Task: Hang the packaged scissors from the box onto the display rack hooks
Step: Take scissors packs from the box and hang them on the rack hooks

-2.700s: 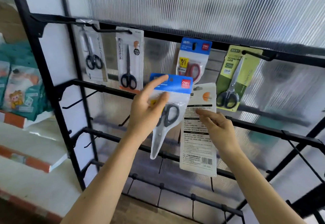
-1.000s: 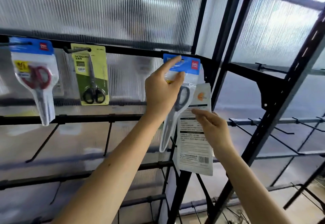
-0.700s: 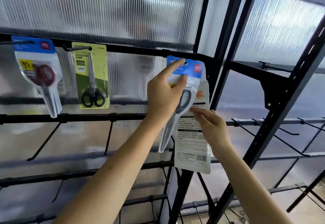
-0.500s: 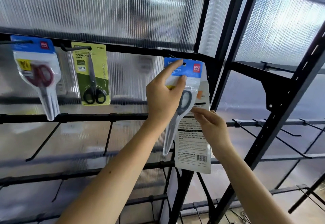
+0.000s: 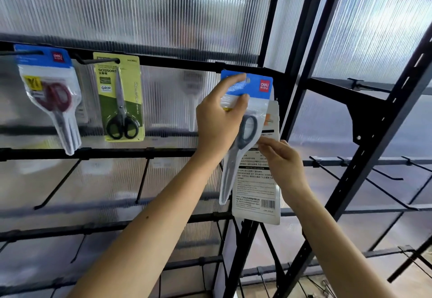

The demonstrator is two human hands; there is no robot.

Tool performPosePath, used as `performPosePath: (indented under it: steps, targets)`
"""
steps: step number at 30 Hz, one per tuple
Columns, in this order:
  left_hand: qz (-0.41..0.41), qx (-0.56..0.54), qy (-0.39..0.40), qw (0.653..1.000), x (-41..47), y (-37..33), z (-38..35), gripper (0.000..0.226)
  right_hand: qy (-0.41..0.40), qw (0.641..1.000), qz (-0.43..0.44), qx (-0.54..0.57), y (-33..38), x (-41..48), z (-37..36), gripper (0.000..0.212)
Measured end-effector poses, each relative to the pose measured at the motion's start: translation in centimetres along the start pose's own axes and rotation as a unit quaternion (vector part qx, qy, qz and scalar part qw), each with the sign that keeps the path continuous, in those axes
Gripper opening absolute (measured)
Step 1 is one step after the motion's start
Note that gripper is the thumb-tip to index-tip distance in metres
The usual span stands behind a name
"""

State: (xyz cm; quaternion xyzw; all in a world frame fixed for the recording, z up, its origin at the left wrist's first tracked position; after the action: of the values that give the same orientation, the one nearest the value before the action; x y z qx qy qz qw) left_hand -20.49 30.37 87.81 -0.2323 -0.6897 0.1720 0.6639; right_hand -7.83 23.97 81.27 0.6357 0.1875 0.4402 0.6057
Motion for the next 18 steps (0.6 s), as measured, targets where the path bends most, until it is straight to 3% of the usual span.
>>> performPosePath:
  steps: [7,11,14,18]
  targets:
    - [0.009,-0.026,0.006,1.0,1.6,0.1,-0.5,0.01,0.003,1.0,-0.009,0.0,-0.5,0.0,0.0,0.034]
    - [0.061,-0.055,0.006,0.997,1.8,0.0,-0.5,0.034,0.002,1.0,-0.007,0.005,-0.8,0.2,-0.2,0.032]
    - [0.098,-0.022,0.017,0.995,2.3,-0.1,-0.9,0.013,0.003,1.0,-0.006,0.004,-1.0,0.2,-0.5,0.03]
    - [0.104,-0.019,-0.004,0.994,3.0,0.0,-0.6,0.03,0.006,1.0,-0.013,0.012,-1.1,0.0,-1.0,0.029]
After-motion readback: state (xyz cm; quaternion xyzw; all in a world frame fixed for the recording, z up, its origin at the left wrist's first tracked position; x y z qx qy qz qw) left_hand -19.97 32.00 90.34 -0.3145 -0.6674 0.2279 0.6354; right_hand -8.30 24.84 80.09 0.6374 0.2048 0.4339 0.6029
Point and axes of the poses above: each hand's wrist, its own x-axis towards the middle knuckle, its own z-axis out of the back of the hand, y = z × x, the point moved 4 cm from there along x, towards the middle knuckle, and after that the axes turned 3 degrees about -z, right-handed, at the moved point
